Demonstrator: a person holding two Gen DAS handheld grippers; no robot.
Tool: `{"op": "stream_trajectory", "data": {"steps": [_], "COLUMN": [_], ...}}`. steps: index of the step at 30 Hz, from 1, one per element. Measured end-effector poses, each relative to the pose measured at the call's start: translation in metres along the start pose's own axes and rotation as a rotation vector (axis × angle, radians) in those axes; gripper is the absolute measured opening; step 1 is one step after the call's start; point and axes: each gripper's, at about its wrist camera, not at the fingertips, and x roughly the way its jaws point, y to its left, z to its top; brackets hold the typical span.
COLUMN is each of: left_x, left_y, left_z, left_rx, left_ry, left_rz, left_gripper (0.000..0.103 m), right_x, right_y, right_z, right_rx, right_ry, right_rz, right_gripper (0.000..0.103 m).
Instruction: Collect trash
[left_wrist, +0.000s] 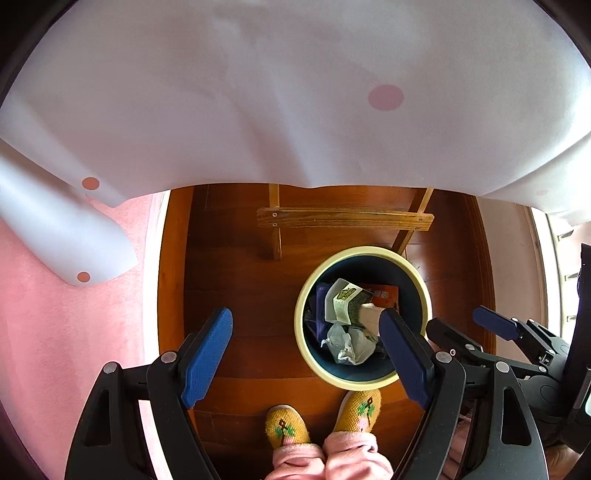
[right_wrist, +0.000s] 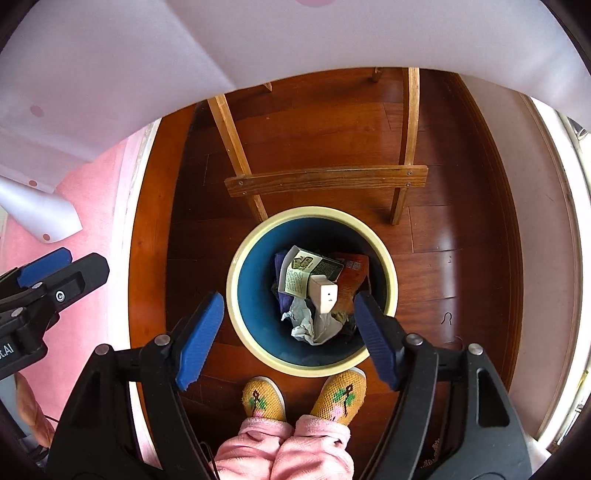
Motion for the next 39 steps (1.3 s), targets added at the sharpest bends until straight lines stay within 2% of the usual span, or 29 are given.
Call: {"op": "stream_trajectory", "data": {"steps": [7, 14, 24, 27, 31, 39], "left_x": [-0.034, -0.083, -0.191, -0.228, -0.273, -0.348], "left_y": [0.005, 0.0, -0.02, -0.026, -0.035, -0.05], "left_z": [0.009, 0.022, 0.043, 0.046, 0.051, 0.054], "left_rx": [-0.035, -0.041, -0.015, -0.008, 0.011, 0.007], "left_ry": [-0.03, -0.057, -0.107, -0.141, -0.166, -0.241], "left_rz": [0.005, 0.007, 0.05, 0.051, 0.092, 0.054], "left_gripper": [0.083, 0.083, 0.083, 0.083, 0.083, 0.083], "right_x": [-0.028, -0.085, -0.198, -0.235, -0.282, -0.376], "right_y": [0.011, 0.017, 0.023, 0.028, 0.039, 0.052], "right_z": [0.006, 0.01, 0.029, 0.035, 0.043, 0.062], "right_rx": [0.03, 0.051, 0.081, 0.068, 0.018, -0.021], "right_ry": [-0.041, -0.089, -0.135, -0.156, -0.184, -0.273], "right_rz": [0.008, 0.013, -0.014, -0.021, -0.04, -0.029], "right_gripper": [0.071, 0.071, 0.071, 0.071, 0.071, 0.071]}}
